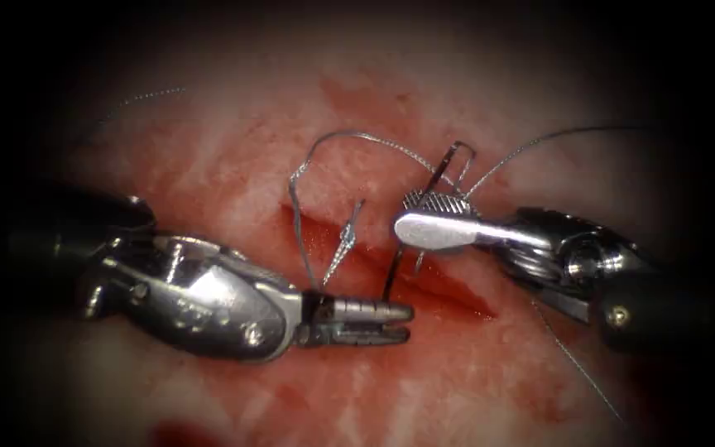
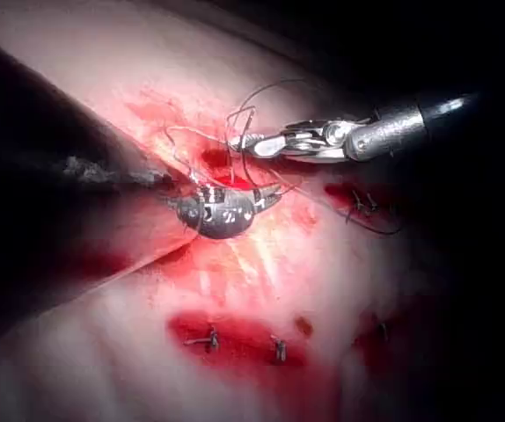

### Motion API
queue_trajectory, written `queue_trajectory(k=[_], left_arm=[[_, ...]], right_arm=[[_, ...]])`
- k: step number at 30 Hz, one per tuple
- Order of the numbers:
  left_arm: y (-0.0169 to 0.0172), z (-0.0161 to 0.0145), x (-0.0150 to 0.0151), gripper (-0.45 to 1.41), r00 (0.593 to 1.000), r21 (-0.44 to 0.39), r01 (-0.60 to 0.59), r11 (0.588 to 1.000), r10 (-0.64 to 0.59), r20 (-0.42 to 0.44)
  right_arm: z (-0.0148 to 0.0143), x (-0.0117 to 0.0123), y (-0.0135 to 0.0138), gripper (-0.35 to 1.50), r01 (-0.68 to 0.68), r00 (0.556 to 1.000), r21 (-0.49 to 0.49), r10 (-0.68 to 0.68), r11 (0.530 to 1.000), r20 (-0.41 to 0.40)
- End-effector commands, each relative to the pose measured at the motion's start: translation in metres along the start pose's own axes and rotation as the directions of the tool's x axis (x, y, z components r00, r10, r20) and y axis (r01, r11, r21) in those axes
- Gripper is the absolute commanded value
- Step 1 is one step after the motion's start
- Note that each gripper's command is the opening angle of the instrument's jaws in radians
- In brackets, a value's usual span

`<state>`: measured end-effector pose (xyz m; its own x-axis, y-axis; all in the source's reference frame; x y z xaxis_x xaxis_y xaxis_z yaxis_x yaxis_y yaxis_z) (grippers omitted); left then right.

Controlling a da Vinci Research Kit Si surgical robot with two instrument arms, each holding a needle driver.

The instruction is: Wound Closure

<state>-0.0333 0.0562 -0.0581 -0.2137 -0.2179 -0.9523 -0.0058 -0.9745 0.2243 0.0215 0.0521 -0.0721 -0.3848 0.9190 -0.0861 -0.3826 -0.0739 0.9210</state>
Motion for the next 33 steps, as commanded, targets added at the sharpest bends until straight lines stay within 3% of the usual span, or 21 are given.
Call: queue_trajectory(k=[1, 2, 3, 4, 12, 15, 16, 18, 19, 22, 26, 27, 28, 29, 30, 33], left_arm=[[0.0006, 0.0005, -0.0002, -0.35, 1.0, 0.001, 0.003, 1.0, -0.003, -0.002], [0.0006, 0.0005, -0.0001, -0.35, 1.0, -0.001, 0.003, 1.0, -0.003, -0.004], [0.0006, 0.0005, 0.0, -0.35, 1.0, -0.001, 0.004, 1.0, -0.004, -0.004], [0.0007, 0.0006, 0.0001, -0.35, 1.0, 0.0, 0.004, 1.0, -0.004, -0.008], [0.001, 0.0011, 0.0007, -0.35, 1.0, 0.004, 0.005, 1.0, -0.005, -0.028], [0.0001, 0.0013, 0.0009, 0.52, 0.986, 0.071, 0.155, 0.985, -0.149, -0.08], [-0.0005, 0.0016, 0.001, 0.66, 0.947, 0.07, 0.31, 0.948, -0.301, -0.116], [-0.0008, 0.0017, 0.001, 0.71, 0.927, 0.067, 0.362, 0.93, -0.352, -0.131], [-0.0012, 0.0018, 0.001, 0.76, 0.888, 0.048, 0.443, 0.895, -0.431, -0.163], [-0.0009, 0.0012, 0.001, 0.78, 0.79, -0.067, 0.579, 0.813, -0.579, -0.201], [-0.0013, 0.0007, 0.0005, 0.74, 0.758, -0.148, 0.616, 0.773, -0.634, -0.155], [-0.0015, 0.0006, 0.0, 0.73, 0.725, -0.208, 0.648, 0.733, -0.677, -0.127], [-0.0015, 0.0005, -0.0005, 0.72, 0.73, -0.23, 0.639, 0.734, -0.673, -0.121], [-0.0013, 0.0004, -0.0007, 0.7, 0.731, -0.214, 0.642, 0.736, -0.672, -0.118], [-0.0008, 0.0004, -0.0012, 0.67, 0.727, -0.138, 0.666, 0.733, -0.68, -0.096], [-0.0004, 0.0005, -0.0017, 0.55, 0.731, -0.092, 0.676, 0.731, -0.681, -0.043]], right_arm=[[0.0007, -0.0007, 0.0002, 1.09, 0.001, 1.0, 0.001, -0.001, 1.0, 0.001], [0.0007, -0.0007, 0.0002, 0.89, 0.001, 1.0, 0.001, -0.001, 1.0, 0.001], [0.0006, -0.0008, 0.0003, 0.37, 0.003, 1.0, -0.005, -0.003, 1.0, 0.002], [0.0006, -0.001, 0.0005, -0.35, 0.008, 1.0, -0.036, -0.007, 0.999, 0.016], [0.0007, -0.0015, 0.0018, -0.35, 0.068, 0.997, -0.034, -0.068, 0.997, 0.024], [0.0005, -0.0014, 0.0019, -0.35, 0.093, 0.995, -0.033, -0.092, 0.995, 0.025], [0.0003, -0.0013, 0.002, -0.35, 0.105, 0.994, -0.03, -0.104, 0.994, 0.028], [0.0002, -0.0013, 0.0021, -0.35, 0.111, 0.994, -0.032, -0.11, 0.993, 0.027], [0.0, -0.0012, 0.0022, -0.35, 0.123, 0.992, -0.035, -0.122, 0.992, 0.028], [-0.0008, -0.0007, 0.0024, -0.35, 0.196, 0.981, -0.032, -0.196, 0.98, 0.014], [-0.003, 0.0008, 0.0031, -0.35, 0.377, 0.925, -0.042, -0.379, 0.925, -0.04], [-0.0039, 0.0014, 0.0033, -0.35, 0.427, 0.901, -0.051, -0.429, 0.903, -0.055], [-0.0049, 0.0019, 0.0034, -0.35, 0.455, 0.886, -0.058, -0.458, 0.889, -0.066], [-0.0053, 0.0022, 0.0035, -0.35, 0.458, 0.884, -0.059, -0.462, 0.887, -0.072], [-0.0062, 0.0026, 0.0035, -0.35, 0.469, 0.877, -0.069, -0.474, 0.88, -0.084], [-0.0066, 0.0028, 0.0033, -0.35, 0.478, 0.872, -0.068, -0.482, 0.876, -0.087]])
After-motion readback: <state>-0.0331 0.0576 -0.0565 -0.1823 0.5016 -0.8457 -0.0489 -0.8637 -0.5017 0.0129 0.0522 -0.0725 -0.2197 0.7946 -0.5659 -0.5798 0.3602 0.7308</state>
